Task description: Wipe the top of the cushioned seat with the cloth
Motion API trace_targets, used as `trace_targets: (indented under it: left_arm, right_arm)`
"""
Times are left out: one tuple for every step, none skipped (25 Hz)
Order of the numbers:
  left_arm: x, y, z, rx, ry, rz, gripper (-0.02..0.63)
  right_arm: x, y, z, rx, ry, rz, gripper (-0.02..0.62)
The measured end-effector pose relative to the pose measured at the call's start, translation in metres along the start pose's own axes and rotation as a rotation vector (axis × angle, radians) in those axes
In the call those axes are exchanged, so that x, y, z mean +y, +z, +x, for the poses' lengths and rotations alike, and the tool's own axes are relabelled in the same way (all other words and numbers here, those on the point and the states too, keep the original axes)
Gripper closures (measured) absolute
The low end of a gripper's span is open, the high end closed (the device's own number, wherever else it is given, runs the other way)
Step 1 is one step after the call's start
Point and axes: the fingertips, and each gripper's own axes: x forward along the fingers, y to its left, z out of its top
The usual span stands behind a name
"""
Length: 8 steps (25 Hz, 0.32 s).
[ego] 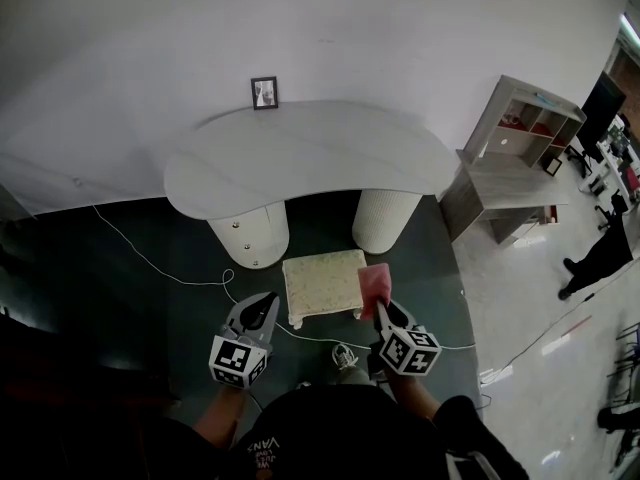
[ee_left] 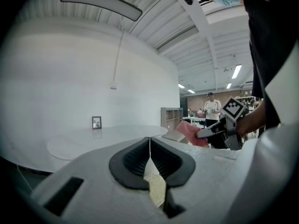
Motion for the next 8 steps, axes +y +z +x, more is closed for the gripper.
trace_targets:
  left_arm:
    - [-0.0002,-0.0002,-0.0007,0.000,0.001,0.001,0.586]
    - [-0.0003,-0.0001,-0.0014,-0.001,0.003,0.004,0.586]
    - [-0.0002,-0.0001,-0.0021,-0.001,0.004,0.006,0.586]
    - [-0.0003,-0.0002,-0.0029,0.001,0.006,0.007,0.586]
    - [-0.0006,-0.0002,-0.0034,0.003,0.007,0.006,0.586]
    - [-0.0011,-0.0001,-0.0040,0.006,0.008,0.003,0.586]
    - [-0.0018,0.0000,-0.0044,0.009,0.008,0.000,0.586]
    - [-0.0024,0.0002,-0.0049,0.011,0.008,-0.003,0.586]
  right_arm:
    - [-0.0001,-0.0006,-0.0004,0.002,0.001,-0.001,0.561]
    - [0.0000,-0.0009,-0.0008,0.005,0.002,-0.002,0.561]
    - [0.0004,-0.0010,-0.0011,0.007,0.003,-0.004,0.561]
    - [0.0008,-0.0007,-0.0014,0.008,0.004,-0.006,0.561]
    - [0.0012,-0.0003,-0.0014,0.009,0.006,-0.009,0.561]
    - [0.0016,0.0004,-0.0014,0.009,0.007,-0.011,0.561]
    - [0.0020,0.0010,-0.0012,0.009,0.009,-0.014,0.561]
    - [0.0024,0.0016,-0.0010,0.009,0.010,-0.016,0.561]
